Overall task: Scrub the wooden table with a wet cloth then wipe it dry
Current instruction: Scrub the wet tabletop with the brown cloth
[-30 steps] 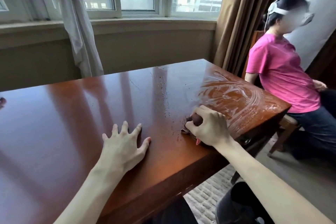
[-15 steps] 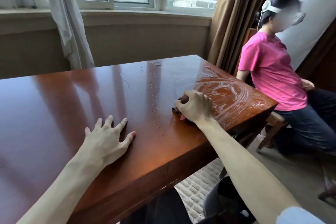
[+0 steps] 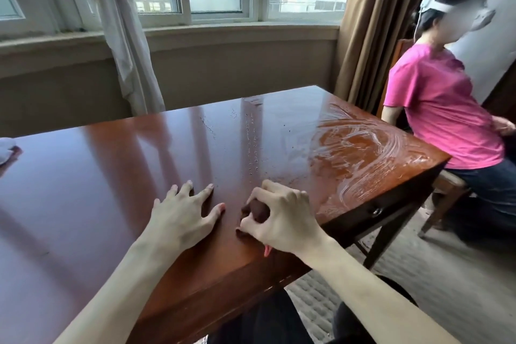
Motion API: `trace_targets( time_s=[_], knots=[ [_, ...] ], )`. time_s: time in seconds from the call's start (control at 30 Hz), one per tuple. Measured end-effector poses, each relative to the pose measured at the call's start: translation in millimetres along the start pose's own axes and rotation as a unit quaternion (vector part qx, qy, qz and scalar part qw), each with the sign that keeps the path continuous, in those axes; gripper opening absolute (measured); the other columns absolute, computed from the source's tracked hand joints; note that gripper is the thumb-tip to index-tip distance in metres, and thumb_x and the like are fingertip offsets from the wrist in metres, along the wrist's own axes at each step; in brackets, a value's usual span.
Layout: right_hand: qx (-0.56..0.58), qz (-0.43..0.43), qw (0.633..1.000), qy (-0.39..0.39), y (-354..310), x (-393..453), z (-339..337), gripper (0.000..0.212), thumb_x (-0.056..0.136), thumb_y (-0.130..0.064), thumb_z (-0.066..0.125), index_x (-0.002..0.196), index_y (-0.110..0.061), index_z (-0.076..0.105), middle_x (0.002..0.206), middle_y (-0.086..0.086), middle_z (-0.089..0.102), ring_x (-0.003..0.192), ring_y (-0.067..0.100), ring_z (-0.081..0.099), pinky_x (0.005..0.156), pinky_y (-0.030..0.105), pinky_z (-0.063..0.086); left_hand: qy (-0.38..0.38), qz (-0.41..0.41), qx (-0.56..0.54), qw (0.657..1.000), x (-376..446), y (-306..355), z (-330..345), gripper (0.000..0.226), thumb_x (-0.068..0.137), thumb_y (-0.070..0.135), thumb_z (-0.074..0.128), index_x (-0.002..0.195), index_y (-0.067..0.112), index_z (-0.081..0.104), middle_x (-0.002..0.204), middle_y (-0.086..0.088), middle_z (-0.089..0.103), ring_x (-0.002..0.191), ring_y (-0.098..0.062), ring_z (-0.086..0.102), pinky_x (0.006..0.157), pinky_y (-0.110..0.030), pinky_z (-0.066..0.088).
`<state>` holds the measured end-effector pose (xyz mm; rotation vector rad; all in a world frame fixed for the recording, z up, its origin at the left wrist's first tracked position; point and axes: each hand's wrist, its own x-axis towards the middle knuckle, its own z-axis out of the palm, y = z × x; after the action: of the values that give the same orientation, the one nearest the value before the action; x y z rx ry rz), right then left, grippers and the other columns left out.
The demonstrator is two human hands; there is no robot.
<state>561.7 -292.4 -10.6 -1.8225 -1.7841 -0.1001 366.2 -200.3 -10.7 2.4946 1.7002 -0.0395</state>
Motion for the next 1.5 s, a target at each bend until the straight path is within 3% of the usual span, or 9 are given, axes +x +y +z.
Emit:
trace_targets(
  time_s=[0.17, 0.33, 0.47, 0.63, 0.73, 0.87, 1.07, 1.23, 1.5],
  knots=[
    [-0.054, 0.121, 0.990, 0.052, 67, 62, -19, 0.028, 0.077, -0.050, 0.067, 0.065, -0.030, 0.051, 0.077, -0.006, 0.066, 0.076, 0.023, 0.070, 0.062, 0.026, 0.040, -0.002, 0.002, -0.002, 1.000, 0, -2, 0, 0.072, 0.093, 0.076, 0.024, 0.157, 0.045, 0.021, 0.165, -0.002, 0.021, 0.151, -0.029, 0.020, 0.117, -0.056, 0.029],
    [-0.020, 0.038, 0.999, 0.033, 62, 9, -18, 0.026, 0.074, -0.055, 0.062, 0.078, -0.030, 0.065, 0.079, -0.011, 0.063, 0.073, 0.017, 0.066, 0.062, 0.027, 0.045, -0.007, 0.002, -0.007, 1.000, 0, -1, 0, 0.071, 0.093, 0.075, 0.024, 0.157, 0.046, 0.019, 0.166, -0.002, 0.020, 0.152, -0.029, 0.019, 0.118, -0.056, 0.028],
    [-0.056, 0.131, 0.989, 0.036, 92, 72, -21, 0.027, 0.081, -0.050, 0.064, 0.071, -0.027, 0.054, 0.078, -0.003, 0.062, 0.077, 0.028, 0.066, 0.064, 0.029, 0.038, -0.012, 0.004, -0.001, 1.000, -2, 0, -4, 0.067, 0.095, 0.073, 0.023, 0.156, 0.046, 0.023, 0.162, -0.002, 0.028, 0.148, -0.027, 0.027, 0.115, -0.052, 0.032],
    [-0.064, 0.077, 0.995, 0.009, 93, 113, 20, 0.030, 0.078, -0.052, 0.062, 0.073, -0.023, 0.059, 0.073, -0.008, 0.059, 0.067, 0.022, 0.055, 0.062, 0.029, 0.035, 0.078, -0.007, 0.002, 0.997, 47, 2, -18, 0.055, 0.099, 0.061, 0.030, 0.148, 0.039, 0.041, 0.134, -0.003, 0.050, 0.125, -0.028, 0.047, 0.103, -0.046, 0.042],
    [-0.061, 0.103, 0.993, 0.016, 118, 169, 33, 0.031, 0.079, -0.052, 0.061, 0.070, -0.024, 0.055, 0.072, -0.008, 0.057, 0.070, 0.023, 0.056, 0.064, 0.029, 0.035, 0.072, -0.037, 0.000, 0.997, 109, -4, -21, 0.058, 0.099, 0.060, 0.032, 0.151, 0.037, 0.038, 0.152, -0.008, 0.039, 0.141, -0.033, 0.034, 0.112, -0.055, 0.033],
    [-0.070, 0.112, 0.991, 0.025, 152, 268, 73, 0.029, 0.080, -0.050, 0.060, 0.070, -0.024, 0.052, 0.077, -0.002, 0.066, 0.079, 0.031, 0.064, 0.067, 0.032, 0.038, 0.058, -0.104, 0.006, 0.993, 195, -29, -20, 0.074, 0.096, 0.070, 0.021, 0.160, 0.036, 0.008, 0.168, -0.007, 0.007, 0.153, -0.039, 0.005, 0.117, -0.065, 0.017],
    [-0.082, 0.128, 0.988, 0.023, 178, 377, 123, 0.025, 0.081, -0.047, 0.058, 0.084, -0.024, 0.068, 0.093, 0.001, 0.072, 0.090, 0.034, 0.067, 0.072, 0.034, 0.038, 0.013, -0.173, -0.001, 0.985, 238, -47, 4, 0.077, 0.096, 0.070, 0.011, 0.161, 0.031, 0.003, 0.169, -0.007, -0.001, 0.152, -0.042, 0.003, 0.114, -0.071, 0.013],
    [-0.070, 0.097, 0.993, -0.011, 169, 348, 106, 0.028, 0.080, -0.052, 0.058, 0.087, -0.026, 0.065, 0.094, 0.000, 0.068, 0.086, 0.031, 0.066, 0.073, 0.034, 0.049, -0.001, -0.176, -0.018, 0.984, 230, -44, -4, 0.076, 0.097, 0.070, 0.015, 0.161, 0.031, 0.004, 0.168, -0.007, 0.001, 0.152, -0.042, 0.004, 0.115, -0.070, 0.013],
    [-0.106, 0.014, 0.992, -0.068, 130, 206, 47, 0.039, 0.084, -0.058, 0.049, 0.100, -0.024, 0.061, 0.093, 0.000, 0.059, 0.089, 0.027, 0.065, 0.074, 0.037, 0.055, -0.008, -0.173, -0.012, 0.985, 228, -43, -13, 0.078, 0.095, 0.073, 0.016, 0.161, 0.031, 0.014, 0.167, -0.009, 0.010, 0.149, -0.044, 0.013, 0.112, -0.071, 0.021]
  ],
)
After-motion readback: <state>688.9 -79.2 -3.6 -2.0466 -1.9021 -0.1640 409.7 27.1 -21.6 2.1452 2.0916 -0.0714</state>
